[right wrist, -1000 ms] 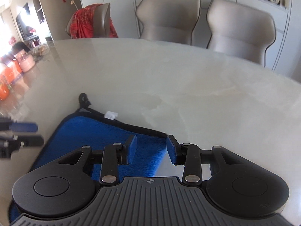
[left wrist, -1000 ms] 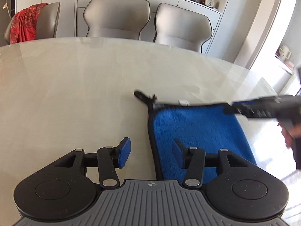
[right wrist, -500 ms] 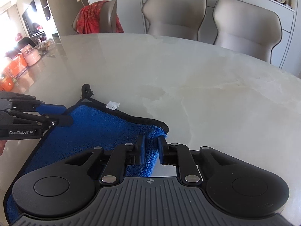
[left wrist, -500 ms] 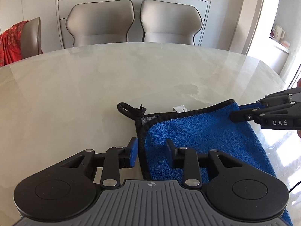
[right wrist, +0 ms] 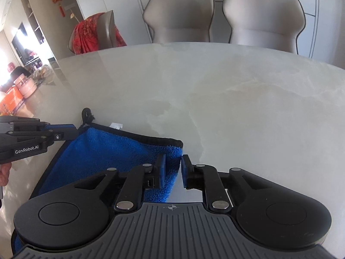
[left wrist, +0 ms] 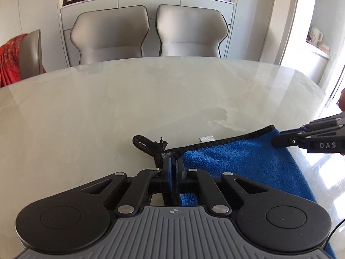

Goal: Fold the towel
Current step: 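Release the folded edge with the right gripper and smooth the blue towel flat, then grasp the towel's short end with the left gripper while the right gripper grasps the other corner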

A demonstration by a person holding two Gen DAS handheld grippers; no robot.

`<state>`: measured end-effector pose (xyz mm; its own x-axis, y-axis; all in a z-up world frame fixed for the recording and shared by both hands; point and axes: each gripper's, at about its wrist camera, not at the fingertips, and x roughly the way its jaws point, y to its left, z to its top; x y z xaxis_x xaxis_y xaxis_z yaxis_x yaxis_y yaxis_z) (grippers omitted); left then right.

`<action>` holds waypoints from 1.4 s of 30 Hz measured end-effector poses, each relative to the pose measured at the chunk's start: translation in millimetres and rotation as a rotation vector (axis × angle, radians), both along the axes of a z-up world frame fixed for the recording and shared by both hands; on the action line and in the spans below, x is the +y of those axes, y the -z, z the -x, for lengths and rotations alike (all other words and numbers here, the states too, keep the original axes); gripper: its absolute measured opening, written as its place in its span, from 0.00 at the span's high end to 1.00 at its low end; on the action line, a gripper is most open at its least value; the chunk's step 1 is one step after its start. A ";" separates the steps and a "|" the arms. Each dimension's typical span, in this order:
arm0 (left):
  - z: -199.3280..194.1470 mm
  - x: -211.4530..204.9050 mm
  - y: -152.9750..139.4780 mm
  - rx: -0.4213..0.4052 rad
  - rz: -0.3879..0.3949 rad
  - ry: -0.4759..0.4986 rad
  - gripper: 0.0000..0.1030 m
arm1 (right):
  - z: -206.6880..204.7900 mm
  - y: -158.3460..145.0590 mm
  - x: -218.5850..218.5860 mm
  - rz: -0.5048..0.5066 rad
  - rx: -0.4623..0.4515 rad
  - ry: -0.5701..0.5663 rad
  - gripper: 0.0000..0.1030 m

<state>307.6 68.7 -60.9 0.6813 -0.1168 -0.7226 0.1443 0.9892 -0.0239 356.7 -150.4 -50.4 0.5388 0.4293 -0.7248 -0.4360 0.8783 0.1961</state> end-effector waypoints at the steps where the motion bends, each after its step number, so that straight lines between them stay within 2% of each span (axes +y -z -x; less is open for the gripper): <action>1: -0.7 0.4 1.2 0.004 -0.007 -0.003 0.91 | 1.6 -2.9 -1.4 0.012 -0.007 0.013 0.74; 3: -0.2 2.1 1.6 0.016 -0.017 -0.016 0.89 | 7.5 -10.4 -5.3 0.026 -0.014 0.020 0.72; 5: 8.4 3.9 -6.6 0.001 -0.002 -0.029 0.86 | 25.0 -20.5 -11.4 -0.004 -0.003 -0.038 0.69; 6: 18.9 4.5 -14.7 -0.026 0.019 -0.025 0.82 | 34.0 -25.5 -14.5 -0.019 0.003 -0.068 0.67; 8: 42.5 2.0 -27.3 -0.057 0.048 0.006 0.64 | 57.2 -33.1 -21.7 -0.034 0.034 -0.135 0.64; 10: 78.1 -6.7 -36.7 -0.071 0.084 0.067 0.59 | 84.5 -37.5 -26.5 -0.053 0.065 -0.186 0.62; 13: 122.6 -23.4 -34.3 -0.032 0.126 0.149 0.58 | 132.3 -35.6 -30.2 -0.139 0.139 -0.253 0.61; 15: 141.4 -31.8 -28.9 0.000 0.123 0.177 0.58 | 164.7 -26.2 -25.6 -0.137 0.154 -0.289 0.61; 17: 161.4 -40.3 -22.0 0.039 0.119 0.199 0.58 | 181.6 -16.3 -17.7 -0.117 0.197 -0.277 0.61; 19: 172.3 -40.3 -14.8 0.092 0.129 0.169 0.58 | 195.0 -10.3 -14.0 -0.088 0.184 -0.261 0.61; 21: 180.2 -36.9 -7.9 0.136 0.089 0.129 0.58 | 200.4 -11.9 -15.8 -0.082 0.175 -0.238 0.61; 24: 190.9 -30.3 -9.3 0.117 0.029 0.081 0.58 | 207.2 -18.4 -21.4 -0.068 0.170 -0.173 0.61; 27: 203.9 -16.9 -18.4 0.099 0.091 -0.001 0.53 | 220.9 -25.2 -29.2 -0.054 0.134 -0.129 0.57; 28: 207.3 -13.1 -18.3 0.106 0.110 -0.035 0.45 | 227.9 -26.4 -32.9 -0.055 0.111 -0.116 0.54; 29: 210.7 -9.3 -18.2 0.112 0.130 -0.068 0.41 | 232.3 -25.0 -36.0 -0.059 0.114 -0.097 0.52; 32: 218.0 -0.7 -15.6 0.142 0.174 -0.139 0.41 | 238.5 -12.9 -39.0 -0.062 0.149 -0.049 0.52; 36: 215.0 1.2 -9.4 0.203 0.204 -0.160 0.41 | 243.3 -5.4 -34.6 -0.055 0.154 -0.039 0.52; 42: 205.1 -1.6 -5.9 0.216 0.223 -0.191 0.38 | 241.4 -2.8 -25.8 -0.059 0.146 -0.052 0.52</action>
